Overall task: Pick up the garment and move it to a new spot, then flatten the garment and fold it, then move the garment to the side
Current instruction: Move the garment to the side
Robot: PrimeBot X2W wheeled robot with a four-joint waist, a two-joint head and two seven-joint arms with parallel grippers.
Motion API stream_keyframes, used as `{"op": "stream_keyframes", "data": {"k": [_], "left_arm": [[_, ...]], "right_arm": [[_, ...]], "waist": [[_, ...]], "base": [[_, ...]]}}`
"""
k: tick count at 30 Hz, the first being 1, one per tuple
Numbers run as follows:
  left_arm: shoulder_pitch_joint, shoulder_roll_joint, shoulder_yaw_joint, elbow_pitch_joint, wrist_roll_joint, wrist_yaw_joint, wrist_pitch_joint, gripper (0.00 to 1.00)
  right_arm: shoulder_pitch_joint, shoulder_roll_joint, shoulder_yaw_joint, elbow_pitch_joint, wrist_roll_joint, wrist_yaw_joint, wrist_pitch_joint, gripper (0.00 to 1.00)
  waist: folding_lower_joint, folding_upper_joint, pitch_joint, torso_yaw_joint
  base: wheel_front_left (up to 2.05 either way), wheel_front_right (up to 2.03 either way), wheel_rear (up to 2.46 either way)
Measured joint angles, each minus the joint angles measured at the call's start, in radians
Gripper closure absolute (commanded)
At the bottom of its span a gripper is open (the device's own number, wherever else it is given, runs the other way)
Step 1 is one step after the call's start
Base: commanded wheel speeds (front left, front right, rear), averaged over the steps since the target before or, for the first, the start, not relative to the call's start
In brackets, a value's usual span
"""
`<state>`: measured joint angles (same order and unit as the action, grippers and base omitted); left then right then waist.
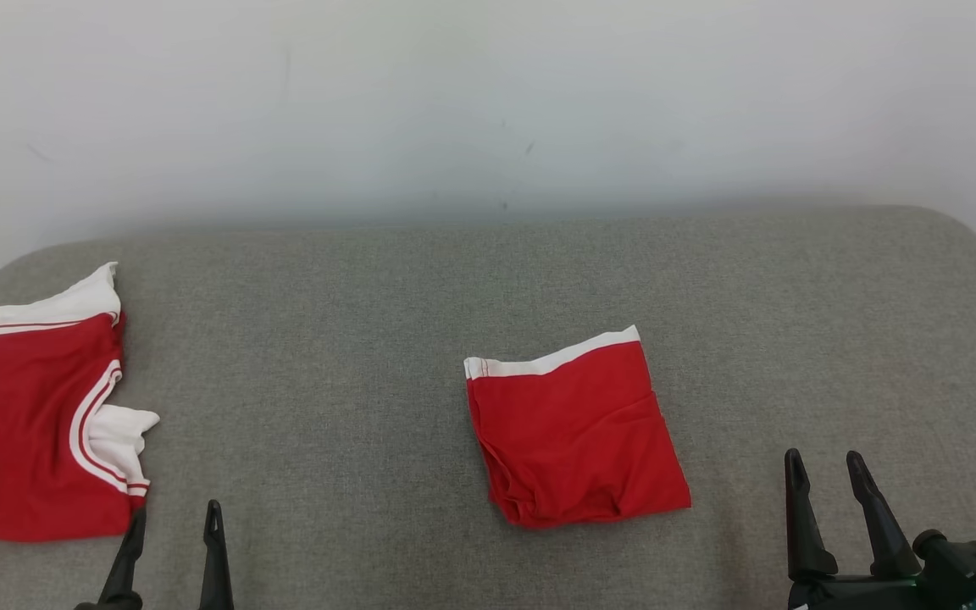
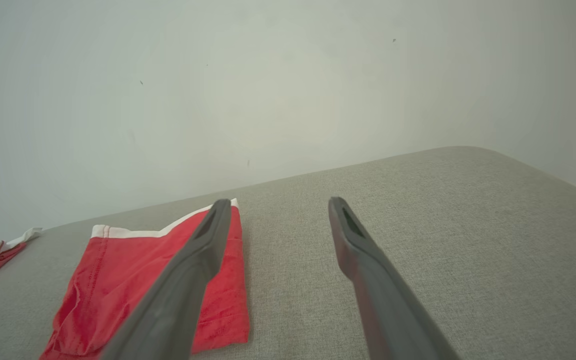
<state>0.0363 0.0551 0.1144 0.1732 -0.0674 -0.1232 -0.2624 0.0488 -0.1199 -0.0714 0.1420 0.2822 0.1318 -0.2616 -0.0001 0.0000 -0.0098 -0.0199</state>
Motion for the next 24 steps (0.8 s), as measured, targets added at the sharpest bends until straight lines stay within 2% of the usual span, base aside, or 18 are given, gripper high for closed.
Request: {"op": "stream_keyframes", "data": {"k": [24], "left_arm": [[0.006,0.0,-0.018,-0.002,0.016,-0.001,0.0,0.0]], "right_arm": [[0.009,0.001,-0.004,0.027,-0.008,0.0,0.0,0.0]], "waist": [[0.0,0.0,-0.002,0.011]], "base": [[0.0,0.0,0.0]]}}
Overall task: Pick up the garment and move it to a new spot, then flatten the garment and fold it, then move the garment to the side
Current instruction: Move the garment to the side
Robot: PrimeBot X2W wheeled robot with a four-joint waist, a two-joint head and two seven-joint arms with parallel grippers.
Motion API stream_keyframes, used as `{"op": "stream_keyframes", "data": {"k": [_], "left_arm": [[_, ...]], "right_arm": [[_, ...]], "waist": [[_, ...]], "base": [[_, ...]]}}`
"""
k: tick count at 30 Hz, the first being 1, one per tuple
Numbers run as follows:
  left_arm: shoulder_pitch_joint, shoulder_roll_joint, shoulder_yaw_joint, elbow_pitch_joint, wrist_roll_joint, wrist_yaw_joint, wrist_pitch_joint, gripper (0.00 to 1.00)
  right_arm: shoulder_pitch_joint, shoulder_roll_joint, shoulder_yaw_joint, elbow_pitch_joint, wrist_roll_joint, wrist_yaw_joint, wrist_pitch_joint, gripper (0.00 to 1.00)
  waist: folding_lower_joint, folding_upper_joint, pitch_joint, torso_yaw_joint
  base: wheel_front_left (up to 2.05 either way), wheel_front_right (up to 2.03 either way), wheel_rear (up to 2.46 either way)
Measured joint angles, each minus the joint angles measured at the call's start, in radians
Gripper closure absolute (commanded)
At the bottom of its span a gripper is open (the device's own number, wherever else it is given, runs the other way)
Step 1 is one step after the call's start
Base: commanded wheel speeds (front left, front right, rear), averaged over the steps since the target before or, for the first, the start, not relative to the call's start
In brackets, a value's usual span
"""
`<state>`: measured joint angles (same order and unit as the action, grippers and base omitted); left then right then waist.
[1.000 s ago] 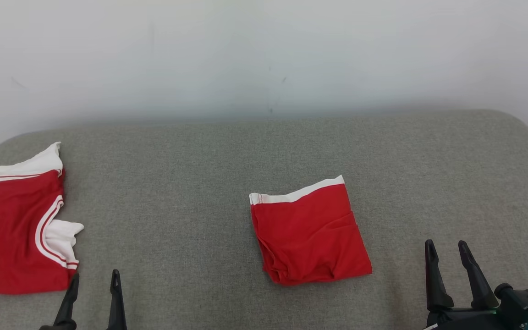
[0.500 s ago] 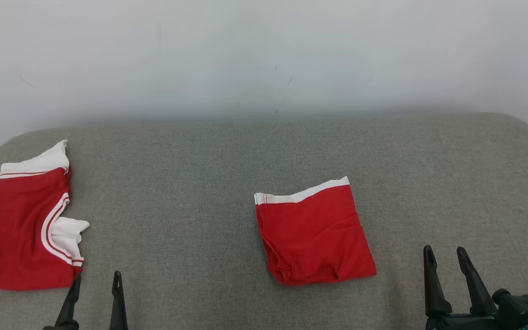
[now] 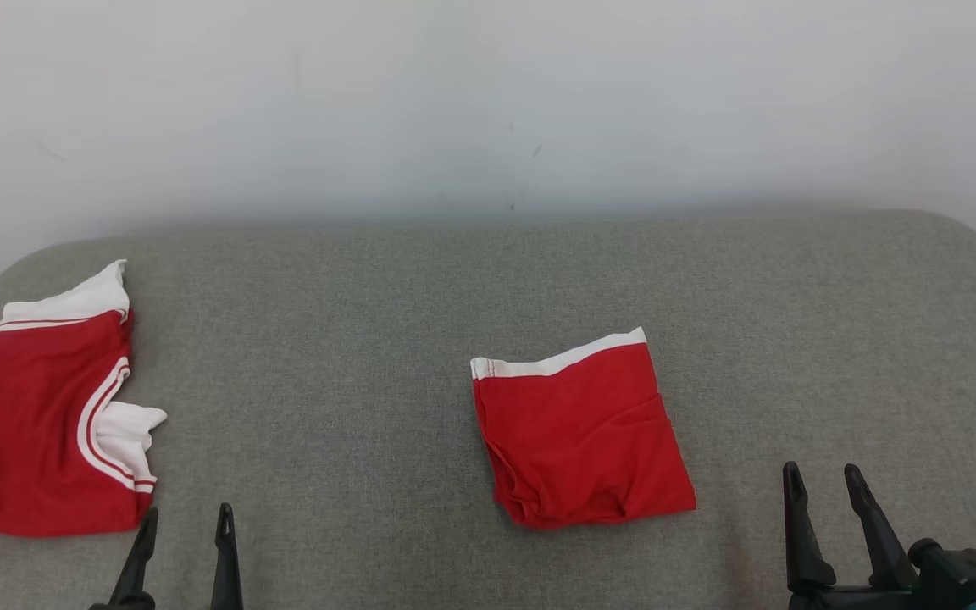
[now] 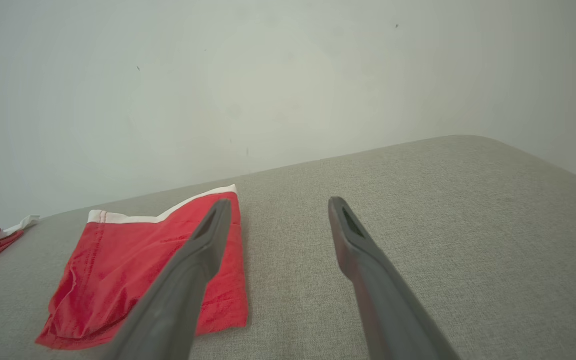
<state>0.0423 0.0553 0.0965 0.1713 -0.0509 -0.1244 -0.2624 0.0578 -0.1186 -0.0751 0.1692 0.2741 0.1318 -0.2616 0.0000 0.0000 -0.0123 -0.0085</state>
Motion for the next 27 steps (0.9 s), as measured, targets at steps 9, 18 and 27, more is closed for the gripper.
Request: {"op": "stream_keyframes", "data": {"k": [9,18,27], "left_arm": [[0.001,0.0,-0.007,0.002,0.003,0.0,0.0,0.0],[0.001,0.0,-0.031,0.008,0.004,0.0,0.0,0.0],[-0.038,0.0,-0.074,0.02,-0.004,-0.005,0.0,0.0]], "right_arm": [[0.003,-0.001,-0.006,0.012,0.0,0.0,0.0,0.0],[-0.085,-0.041,0.017,0.073,0.01,0.0,0.003,0.0],[-0.339,-0.106,0.092,0.3,0.035,0.0,0.12,0.0]], "waist": [[0.0,0.0,-0.007,0.008],[0.0,0.0,-0.01,0.039],[0.0,0.0,0.021,0.094]], "base": [[0.0,0.0,0.0],[0.0,0.0,0.0],[0.0,0.0,0.0]]}}
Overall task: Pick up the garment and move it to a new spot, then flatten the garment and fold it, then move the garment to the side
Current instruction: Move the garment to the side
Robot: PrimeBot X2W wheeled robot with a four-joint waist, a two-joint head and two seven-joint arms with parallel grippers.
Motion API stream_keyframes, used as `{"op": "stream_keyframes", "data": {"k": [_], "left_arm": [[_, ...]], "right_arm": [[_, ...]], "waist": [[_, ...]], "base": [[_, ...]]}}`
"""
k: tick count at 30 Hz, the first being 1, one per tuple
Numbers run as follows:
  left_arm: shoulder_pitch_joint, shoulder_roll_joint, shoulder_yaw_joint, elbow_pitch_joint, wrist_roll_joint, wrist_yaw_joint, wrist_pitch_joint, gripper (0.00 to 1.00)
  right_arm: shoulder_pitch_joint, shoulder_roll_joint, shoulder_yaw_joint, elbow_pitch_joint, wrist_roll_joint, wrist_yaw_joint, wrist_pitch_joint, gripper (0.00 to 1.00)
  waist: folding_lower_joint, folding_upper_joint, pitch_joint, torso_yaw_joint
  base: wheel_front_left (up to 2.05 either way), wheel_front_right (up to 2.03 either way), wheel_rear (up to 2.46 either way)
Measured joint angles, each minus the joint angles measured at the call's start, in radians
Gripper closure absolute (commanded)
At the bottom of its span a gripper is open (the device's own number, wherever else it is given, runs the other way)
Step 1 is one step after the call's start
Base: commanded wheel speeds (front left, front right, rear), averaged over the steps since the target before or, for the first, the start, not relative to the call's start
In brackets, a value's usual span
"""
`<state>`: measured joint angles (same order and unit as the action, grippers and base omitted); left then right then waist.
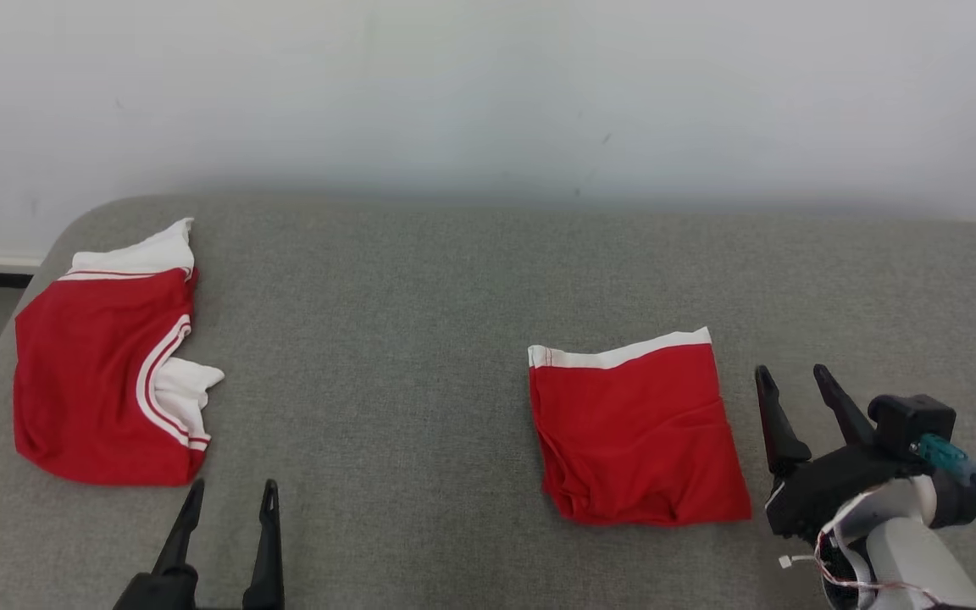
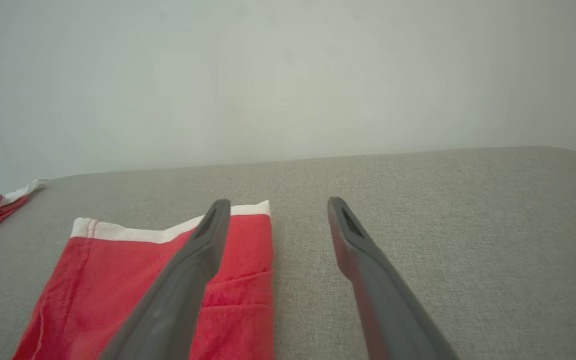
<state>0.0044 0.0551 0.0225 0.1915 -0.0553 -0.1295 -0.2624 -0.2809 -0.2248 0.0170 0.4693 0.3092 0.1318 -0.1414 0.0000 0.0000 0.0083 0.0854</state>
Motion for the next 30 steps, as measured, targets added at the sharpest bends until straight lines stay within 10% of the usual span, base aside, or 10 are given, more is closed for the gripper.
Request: {"op": "stream_keyframes", "data": {"k": [16,17,18,19,21,30], "left_arm": [[-0.088,-0.003,-0.038,0.021,-0.022,-0.001,0.0,0.0],[-0.091,-0.003,-0.038,0.021,-0.024,-0.001,0.0,0.0],[-0.092,-0.003,-0.037,0.022,-0.025,-0.001,0.0,0.0],[-0.092,-0.003,-0.036,0.022,-0.025,-0.001,0.0,0.0],[-0.093,-0.003,-0.034,0.023,-0.026,-0.001,0.0,0.0],[-0.121,-0.003,-0.037,0.01,-0.034,0.0,0.0,0.0]], "right_arm": [[-0.214,-0.022,0.151,0.437,0.045,0.0,0.014,0.0],[-0.219,-0.02,0.169,0.448,0.058,0.0,0.021,0.35],[-0.223,-0.018,0.184,0.453,0.072,0.0,0.029,0.35],[-0.227,-0.016,0.198,0.455,0.086,0.0,0.031,0.69],[-0.231,-0.02,0.224,0.453,0.107,0.0,0.024,1.0],[-0.326,-0.096,0.317,0.459,0.138,0.0,0.009,1.0]], "waist": [[0.0002,0.0001,0.132,0.078],[0.0002,0.0001,0.137,0.08],[0.0002,0.0001,0.14,0.081],[0.0001,0.0001,0.142,0.08],[0.0001,0.0001,0.144,0.074],[0.0001,0.0001,0.171,0.041]], "base": [[0.0,0.0,0.0],[0.0,0.0,0.0],[0.0,0.0,0.0],[0.0,0.0,0.0],[0.0,0.0,0.0],[0.0,0.0,0.0]]}}
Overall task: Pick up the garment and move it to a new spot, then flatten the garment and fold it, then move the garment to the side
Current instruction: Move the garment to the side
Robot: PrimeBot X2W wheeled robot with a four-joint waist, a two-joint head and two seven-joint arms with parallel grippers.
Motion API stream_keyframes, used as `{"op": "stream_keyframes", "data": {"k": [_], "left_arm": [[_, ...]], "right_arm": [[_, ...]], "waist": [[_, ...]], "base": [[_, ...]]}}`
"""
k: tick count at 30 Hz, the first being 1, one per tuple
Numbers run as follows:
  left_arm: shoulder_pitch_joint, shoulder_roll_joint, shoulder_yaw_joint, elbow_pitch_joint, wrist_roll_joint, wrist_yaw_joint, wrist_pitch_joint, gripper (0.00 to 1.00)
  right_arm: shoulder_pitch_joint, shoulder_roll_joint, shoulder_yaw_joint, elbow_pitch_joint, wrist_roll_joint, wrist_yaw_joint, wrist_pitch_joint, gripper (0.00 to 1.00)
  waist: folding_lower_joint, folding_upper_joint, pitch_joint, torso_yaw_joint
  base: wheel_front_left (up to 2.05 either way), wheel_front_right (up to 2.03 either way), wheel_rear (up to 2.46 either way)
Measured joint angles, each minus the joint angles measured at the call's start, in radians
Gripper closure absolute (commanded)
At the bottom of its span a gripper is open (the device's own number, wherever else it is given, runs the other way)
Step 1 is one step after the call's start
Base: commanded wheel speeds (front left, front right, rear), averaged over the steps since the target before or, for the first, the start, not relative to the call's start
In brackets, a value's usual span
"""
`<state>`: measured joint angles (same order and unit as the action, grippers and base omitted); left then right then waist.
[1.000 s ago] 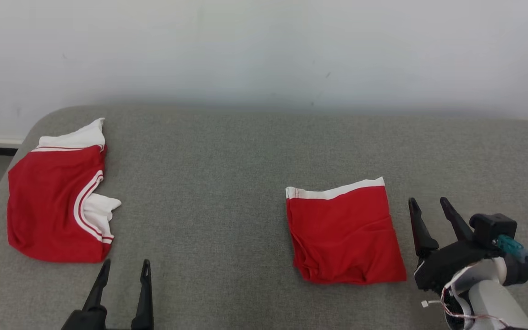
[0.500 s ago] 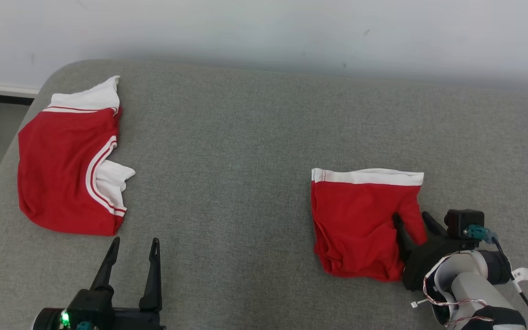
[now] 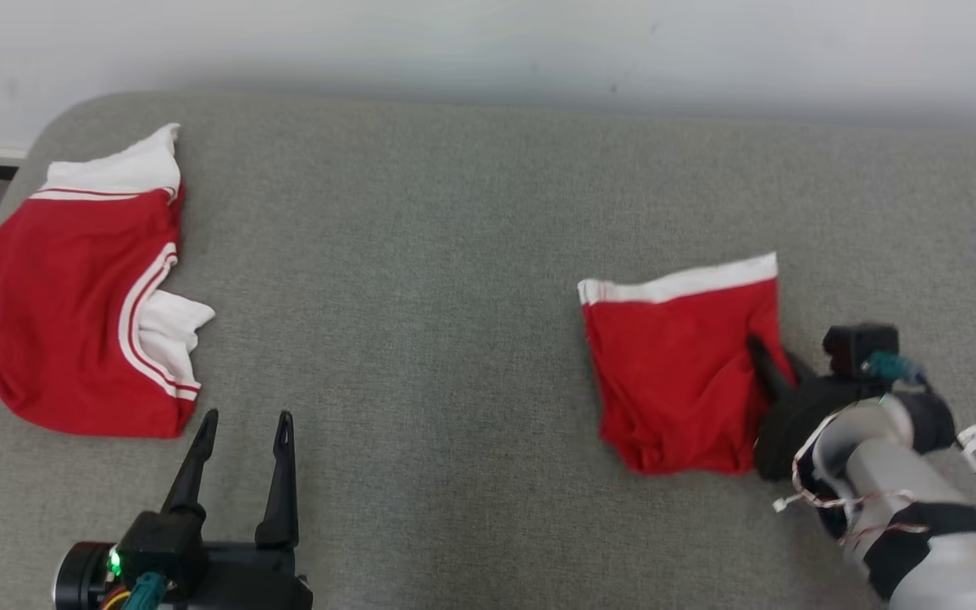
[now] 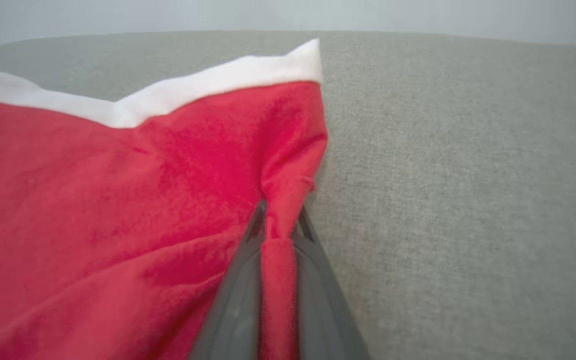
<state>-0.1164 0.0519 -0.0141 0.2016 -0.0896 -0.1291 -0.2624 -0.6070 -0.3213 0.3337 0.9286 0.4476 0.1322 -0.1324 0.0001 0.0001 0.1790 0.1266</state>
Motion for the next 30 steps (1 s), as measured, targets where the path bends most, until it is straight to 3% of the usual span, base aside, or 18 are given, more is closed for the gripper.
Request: {"op": "stream_keyframes", "data": {"k": [14,30], "left_arm": [[-0.12,0.019,-0.024,-0.119,0.009,-0.002,0.0,0.0],[-0.216,0.081,-0.053,-0.289,0.031,-0.002,0.0,0.0]], "right_arm": [[-0.277,-0.318,0.161,-0.112,0.01,0.0,0.092,1.0],[-0.426,-0.597,0.115,-0.247,0.044,0.0,0.17,1.0]], "waist": [[0.0001,0.0,0.2,-0.058],[0.0001,0.0001,0.443,-0.191]], "base": [[0.0,0.0,0.0],[0.0,0.0,0.0]]}}
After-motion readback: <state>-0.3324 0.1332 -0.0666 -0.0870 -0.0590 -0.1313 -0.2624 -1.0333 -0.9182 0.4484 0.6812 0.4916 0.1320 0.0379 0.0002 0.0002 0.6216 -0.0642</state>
